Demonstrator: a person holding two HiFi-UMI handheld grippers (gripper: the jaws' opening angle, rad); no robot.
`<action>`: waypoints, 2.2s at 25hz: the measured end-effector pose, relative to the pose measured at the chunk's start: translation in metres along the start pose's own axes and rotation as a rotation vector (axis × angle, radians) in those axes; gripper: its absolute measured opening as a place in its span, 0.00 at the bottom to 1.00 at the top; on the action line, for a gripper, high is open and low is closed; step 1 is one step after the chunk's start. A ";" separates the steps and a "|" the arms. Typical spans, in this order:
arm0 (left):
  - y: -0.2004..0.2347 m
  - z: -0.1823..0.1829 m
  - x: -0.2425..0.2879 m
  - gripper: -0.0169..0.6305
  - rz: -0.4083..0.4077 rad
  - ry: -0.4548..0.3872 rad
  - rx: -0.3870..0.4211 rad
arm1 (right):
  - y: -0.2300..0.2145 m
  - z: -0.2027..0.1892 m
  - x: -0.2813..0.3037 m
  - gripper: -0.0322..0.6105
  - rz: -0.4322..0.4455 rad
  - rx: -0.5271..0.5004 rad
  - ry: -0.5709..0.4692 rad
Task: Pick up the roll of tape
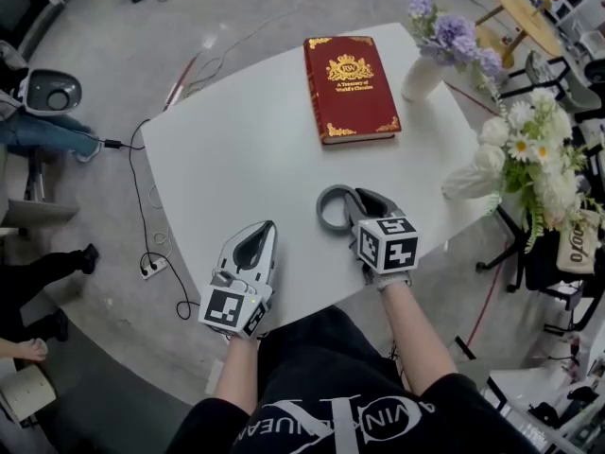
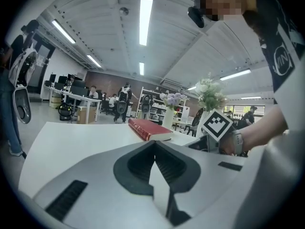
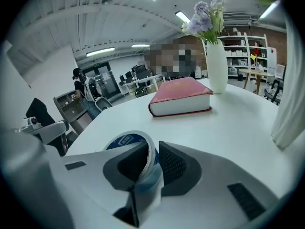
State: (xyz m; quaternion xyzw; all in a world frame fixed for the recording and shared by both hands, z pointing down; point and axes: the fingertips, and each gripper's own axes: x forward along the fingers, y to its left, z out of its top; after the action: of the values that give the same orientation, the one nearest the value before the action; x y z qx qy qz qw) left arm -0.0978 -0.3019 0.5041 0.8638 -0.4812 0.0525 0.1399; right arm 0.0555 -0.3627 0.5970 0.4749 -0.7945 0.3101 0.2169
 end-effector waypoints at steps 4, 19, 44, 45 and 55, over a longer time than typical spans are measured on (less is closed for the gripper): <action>0.002 -0.002 -0.008 0.03 0.011 -0.008 -0.011 | 0.001 0.004 -0.008 0.17 -0.007 -0.011 -0.042; 0.008 0.010 -0.033 0.03 0.054 -0.063 -0.031 | 0.024 0.024 -0.048 0.16 0.053 -0.014 -0.162; 0.021 0.059 -0.059 0.03 0.113 -0.155 -0.012 | 0.055 0.063 -0.098 0.16 0.118 -0.050 -0.307; 0.023 0.062 -0.059 0.03 0.116 -0.161 -0.014 | 0.055 0.065 -0.100 0.16 0.119 -0.050 -0.313; 0.031 0.085 -0.060 0.03 0.133 -0.198 0.002 | 0.059 0.086 -0.110 0.16 0.133 -0.054 -0.364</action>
State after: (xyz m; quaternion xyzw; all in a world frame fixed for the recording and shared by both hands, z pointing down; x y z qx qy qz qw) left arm -0.1600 -0.2928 0.4155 0.8310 -0.5489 -0.0236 0.0871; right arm 0.0486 -0.3339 0.4485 0.4635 -0.8583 0.2114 0.0614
